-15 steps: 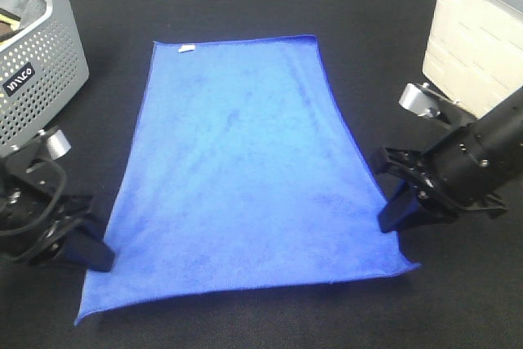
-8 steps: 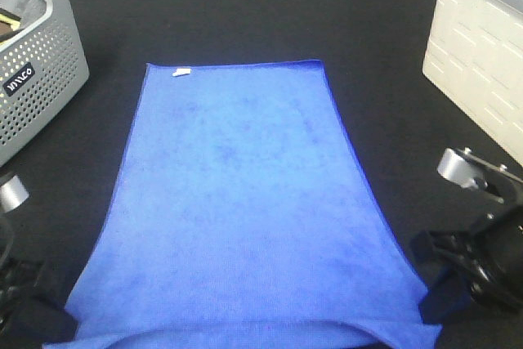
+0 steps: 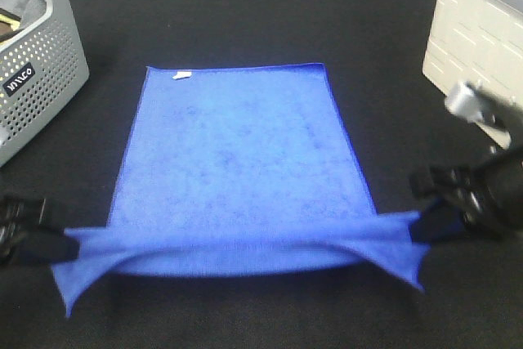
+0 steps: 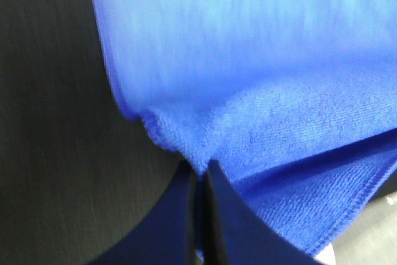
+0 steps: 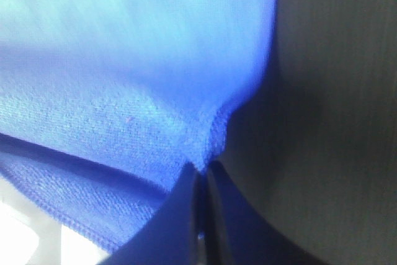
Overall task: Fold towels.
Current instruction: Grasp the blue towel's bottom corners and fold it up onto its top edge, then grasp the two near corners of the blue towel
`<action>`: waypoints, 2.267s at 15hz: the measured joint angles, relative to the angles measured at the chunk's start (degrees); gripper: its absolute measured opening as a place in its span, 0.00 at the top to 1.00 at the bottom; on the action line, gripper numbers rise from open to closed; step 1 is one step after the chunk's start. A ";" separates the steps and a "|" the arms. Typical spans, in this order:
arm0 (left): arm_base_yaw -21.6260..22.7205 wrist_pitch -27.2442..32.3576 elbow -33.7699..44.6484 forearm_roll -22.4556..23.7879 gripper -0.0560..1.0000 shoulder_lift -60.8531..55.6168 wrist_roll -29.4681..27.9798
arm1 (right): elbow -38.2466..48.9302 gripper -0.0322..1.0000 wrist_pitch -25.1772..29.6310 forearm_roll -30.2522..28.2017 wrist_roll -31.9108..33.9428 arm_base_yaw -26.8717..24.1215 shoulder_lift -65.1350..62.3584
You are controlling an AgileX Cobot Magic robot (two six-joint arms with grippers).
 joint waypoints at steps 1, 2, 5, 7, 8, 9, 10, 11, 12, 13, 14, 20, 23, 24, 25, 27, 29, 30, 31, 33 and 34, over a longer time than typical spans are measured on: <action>0.00 -1.66 -1.89 -0.06 0.95 0.00 0.69 | -4.01 0.97 0.00 -0.06 -0.06 0.00 2.35; 0.00 -3.55 -4.13 -0.06 0.95 0.06 0.92 | -7.56 0.97 0.00 -0.23 -0.06 0.00 4.93; 0.00 -8.65 -8.54 -0.06 0.95 0.17 1.09 | -18.33 0.97 0.34 -0.69 -0.06 0.00 13.18; 0.00 -12.32 -15.30 -0.06 0.95 4.35 2.35 | -27.39 0.97 0.69 -1.03 -0.06 0.00 19.42; 0.00 -12.49 -17.07 -0.06 0.95 6.07 2.35 | -31.68 0.97 1.09 -1.15 -0.06 0.00 22.35; 0.00 -12.55 -20.80 -0.06 0.95 9.63 2.58 | -34.03 0.97 1.38 -1.15 -0.06 0.00 23.95; 0.00 -12.61 -26.07 -0.06 0.95 16.04 2.58 | -40.57 0.97 2.29 -1.32 -0.06 0.00 28.65; 0.00 -12.66 -29.45 0.06 0.95 19.37 2.58 | -44.52 0.97 2.35 -1.60 -0.06 0.00 31.34; 0.00 -12.61 -33.23 0.34 0.95 23.26 2.58 | -48.76 0.97 2.46 -1.89 -0.06 0.00 34.03; 0.00 -12.72 -36.67 0.46 0.95 26.36 2.58 | -52.88 0.97 2.52 -2.52 -0.06 0.00 37.07; 0.00 -12.72 -40.16 0.46 0.95 29.51 2.58 | -56.04 0.97 2.52 -3.15 -0.06 0.00 39.82; 0.00 -14.38 -61.13 1.38 0.95 45.89 2.58 | -77.41 0.97 1.26 -7.62 1.32 0.00 57.18; 0.00 -15.81 -65.55 1.43 0.94 51.45 2.58 | -79.98 0.97 -2.75 -9.00 1.55 -0.06 61.13; 0.00 -15.81 -66.63 1.43 0.91 52.65 2.58 | -79.98 0.96 -4.07 -9.00 1.55 -0.06 61.59; 0.00 -15.81 -67.09 1.43 0.86 53.40 2.58 | -79.98 0.90 -5.10 -9.05 1.55 -0.06 61.65; 0.00 -15.81 -67.09 1.49 0.62 54.03 2.58 | -80.44 0.58 -5.50 -9.17 1.60 -0.11 61.59; 0.00 -15.81 -67.15 1.49 0.49 54.03 2.58 | -80.50 0.41 -4.81 -9.17 1.60 -0.11 61.59; 0.00 -15.70 -67.15 1.60 0.38 53.63 2.58 | -80.50 0.29 -3.55 -9.17 1.60 -0.11 61.59; 0.00 -14.50 -67.15 2.64 0.31 52.71 2.58 | -80.50 0.22 0.00 -10.37 1.60 -0.11 60.91; 0.00 -8.59 -67.21 4.81 0.29 51.28 2.06 | -80.50 0.19 5.79 -12.72 1.66 -0.11 58.90; 0.00 -4.53 -67.32 6.59 0.29 50.71 0.11 | -80.56 0.19 8.59 -13.29 2.01 -0.11 58.04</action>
